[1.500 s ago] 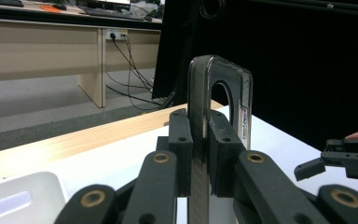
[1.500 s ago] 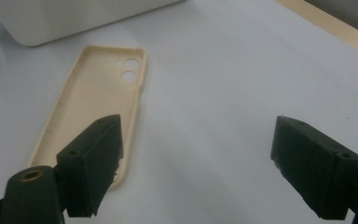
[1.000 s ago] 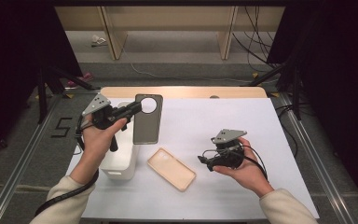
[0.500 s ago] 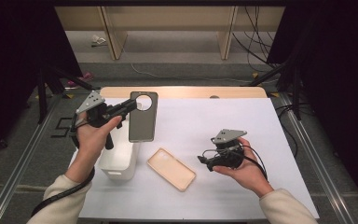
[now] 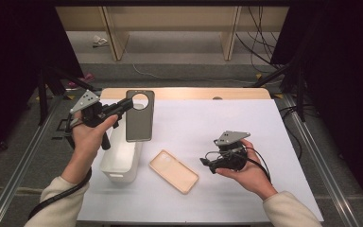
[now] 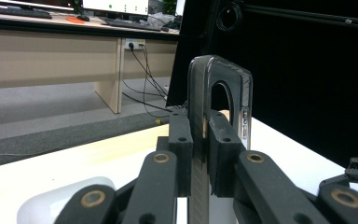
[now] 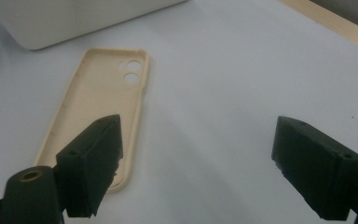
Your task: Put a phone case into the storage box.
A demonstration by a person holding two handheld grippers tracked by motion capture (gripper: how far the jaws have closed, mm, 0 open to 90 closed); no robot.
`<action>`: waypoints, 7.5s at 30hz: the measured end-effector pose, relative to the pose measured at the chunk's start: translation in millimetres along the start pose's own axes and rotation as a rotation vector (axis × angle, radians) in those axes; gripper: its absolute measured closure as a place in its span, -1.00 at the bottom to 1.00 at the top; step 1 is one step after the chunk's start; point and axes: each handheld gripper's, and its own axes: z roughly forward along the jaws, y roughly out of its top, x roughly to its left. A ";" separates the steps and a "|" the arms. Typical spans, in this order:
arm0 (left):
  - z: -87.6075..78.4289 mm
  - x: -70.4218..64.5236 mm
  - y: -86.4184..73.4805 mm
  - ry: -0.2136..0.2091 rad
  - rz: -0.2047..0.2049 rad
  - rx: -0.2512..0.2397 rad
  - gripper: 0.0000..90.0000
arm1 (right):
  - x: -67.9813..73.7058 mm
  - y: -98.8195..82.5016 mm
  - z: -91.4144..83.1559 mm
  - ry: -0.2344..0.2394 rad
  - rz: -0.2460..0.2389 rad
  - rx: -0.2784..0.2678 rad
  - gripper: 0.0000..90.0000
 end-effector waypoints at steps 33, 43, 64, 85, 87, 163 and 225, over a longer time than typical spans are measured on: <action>-13.7 25.2 4.0 0.043 -0.005 -0.011 0.81 | 0.7 0.0 0.8 0.003 0.001 0.003 -0.62; -16.7 32.8 5.7 0.052 0.017 -0.012 0.81 | 1.0 0.2 1.2 0.006 0.006 0.000 -0.62; -8.0 56.3 10.0 0.063 0.021 0.002 0.81 | 0.8 0.5 1.9 0.014 0.028 0.000 -0.62; 14.8 69.4 10.5 0.057 0.029 0.030 0.81 | 0.7 0.4 2.7 0.021 0.037 -0.002 -0.62; 17.6 70.8 9.9 0.058 0.030 0.043 0.81 | 0.7 0.4 2.6 0.021 0.036 -0.002 -0.62; 67.7 103.4 -24.0 0.101 0.014 0.175 0.80 | 0.9 -0.3 4.2 0.041 0.034 0.002 -0.62; 71.8 115.1 -41.1 0.167 -0.010 0.252 0.75 | 2.0 -0.5 5.5 0.055 0.029 0.010 -0.62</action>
